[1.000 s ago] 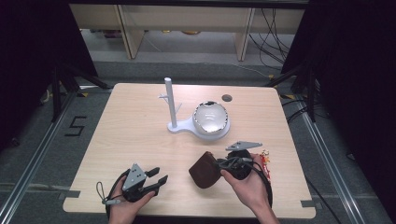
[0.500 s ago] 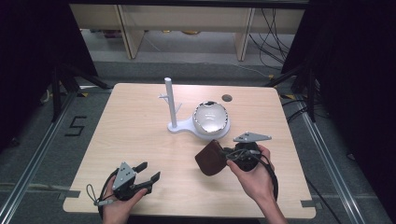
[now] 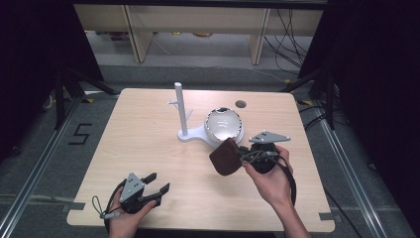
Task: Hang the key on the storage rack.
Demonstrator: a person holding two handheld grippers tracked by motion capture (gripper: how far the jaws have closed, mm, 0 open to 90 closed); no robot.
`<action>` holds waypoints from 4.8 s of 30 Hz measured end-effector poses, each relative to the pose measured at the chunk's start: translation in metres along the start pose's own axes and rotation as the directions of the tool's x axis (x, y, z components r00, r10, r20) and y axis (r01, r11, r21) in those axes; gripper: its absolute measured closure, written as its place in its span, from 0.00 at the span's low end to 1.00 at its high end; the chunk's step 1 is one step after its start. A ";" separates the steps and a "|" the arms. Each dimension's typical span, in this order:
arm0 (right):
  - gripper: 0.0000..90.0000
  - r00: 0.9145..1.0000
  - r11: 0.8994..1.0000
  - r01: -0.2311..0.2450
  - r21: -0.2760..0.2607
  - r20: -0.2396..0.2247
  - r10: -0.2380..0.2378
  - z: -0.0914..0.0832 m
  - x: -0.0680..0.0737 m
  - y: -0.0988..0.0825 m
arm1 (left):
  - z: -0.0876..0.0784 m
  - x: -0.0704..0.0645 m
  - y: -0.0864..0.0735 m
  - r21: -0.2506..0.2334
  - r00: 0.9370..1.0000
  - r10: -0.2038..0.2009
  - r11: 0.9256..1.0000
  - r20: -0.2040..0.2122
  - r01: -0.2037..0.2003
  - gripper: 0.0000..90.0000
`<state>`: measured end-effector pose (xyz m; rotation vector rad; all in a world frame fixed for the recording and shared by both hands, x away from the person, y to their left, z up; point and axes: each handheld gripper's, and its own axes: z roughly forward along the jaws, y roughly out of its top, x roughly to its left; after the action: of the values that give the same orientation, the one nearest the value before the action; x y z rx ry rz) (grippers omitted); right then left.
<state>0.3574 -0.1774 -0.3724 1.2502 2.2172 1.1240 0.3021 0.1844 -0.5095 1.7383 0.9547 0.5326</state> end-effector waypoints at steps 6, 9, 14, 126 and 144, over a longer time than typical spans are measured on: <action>0.84 0.999 0.999 0.041 -0.022 0.018 -0.040 0.002 -0.006 0.007 | 0.000 0.000 0.000 -0.012 1.000 0.003 1.000 0.008 -0.003 0.41; 0.84 1.000 1.000 -0.011 -0.007 0.018 0.011 0.002 -0.005 0.009 | 0.000 0.001 0.000 -0.012 1.000 0.003 1.000 0.008 -0.003 0.41; 0.84 0.999 0.999 0.022 -0.037 0.033 -0.020 0.005 -0.009 0.013 | 0.000 0.001 0.000 -0.011 1.000 0.003 1.000 0.008 -0.003 0.41; 0.83 0.958 0.974 0.194 -0.117 0.237 -0.162 0.099 -0.032 0.049 | -0.001 0.001 -0.002 0.003 1.000 0.022 1.000 -0.013 -0.022 0.42; 0.76 0.956 0.973 0.221 -0.066 0.215 -0.202 0.106 -0.036 0.040 | 0.001 0.000 -0.003 -0.008 1.000 0.020 1.000 -0.005 -0.020 0.42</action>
<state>0.4660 -0.1460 -0.4100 1.0144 2.0643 0.9533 0.3014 0.1847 -0.5127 1.7414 0.9389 0.5533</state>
